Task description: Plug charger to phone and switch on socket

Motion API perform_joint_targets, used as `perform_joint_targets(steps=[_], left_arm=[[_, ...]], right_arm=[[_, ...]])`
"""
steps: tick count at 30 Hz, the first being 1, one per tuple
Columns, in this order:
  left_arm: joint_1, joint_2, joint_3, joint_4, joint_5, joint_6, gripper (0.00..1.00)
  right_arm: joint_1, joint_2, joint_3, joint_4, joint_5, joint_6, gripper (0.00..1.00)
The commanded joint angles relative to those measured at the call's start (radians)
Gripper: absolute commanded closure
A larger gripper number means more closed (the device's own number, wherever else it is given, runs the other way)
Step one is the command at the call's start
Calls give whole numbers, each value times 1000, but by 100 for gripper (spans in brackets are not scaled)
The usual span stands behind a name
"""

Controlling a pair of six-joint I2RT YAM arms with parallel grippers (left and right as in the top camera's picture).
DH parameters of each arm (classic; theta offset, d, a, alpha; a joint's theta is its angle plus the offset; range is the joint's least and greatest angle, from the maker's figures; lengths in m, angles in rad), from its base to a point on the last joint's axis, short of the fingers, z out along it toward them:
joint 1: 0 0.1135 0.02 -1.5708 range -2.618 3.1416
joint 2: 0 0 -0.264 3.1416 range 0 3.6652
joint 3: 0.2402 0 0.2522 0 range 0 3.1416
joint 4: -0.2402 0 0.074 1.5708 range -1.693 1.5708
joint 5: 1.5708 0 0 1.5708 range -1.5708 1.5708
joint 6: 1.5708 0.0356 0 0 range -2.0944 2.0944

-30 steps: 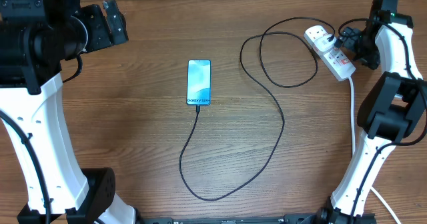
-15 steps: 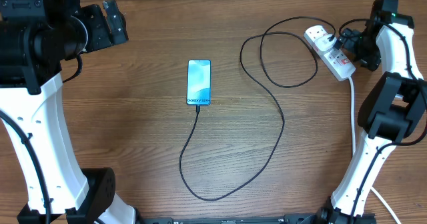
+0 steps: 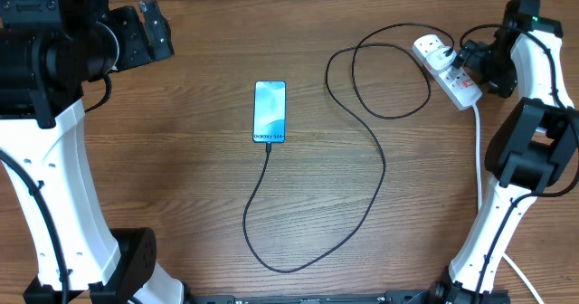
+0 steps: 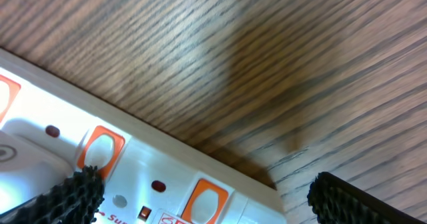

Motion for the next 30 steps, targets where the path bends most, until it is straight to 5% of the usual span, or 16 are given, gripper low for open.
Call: perform_joint_targets(steps=[1, 30], left_arm=[[3, -10, -5, -2, -13, -20, 0], [3, -10, -5, -2, -13, -20, 0]], right_arm=[[-27, -24, 48, 13, 24, 36, 0], [9, -13, -24, 100, -2, 43, 0]])
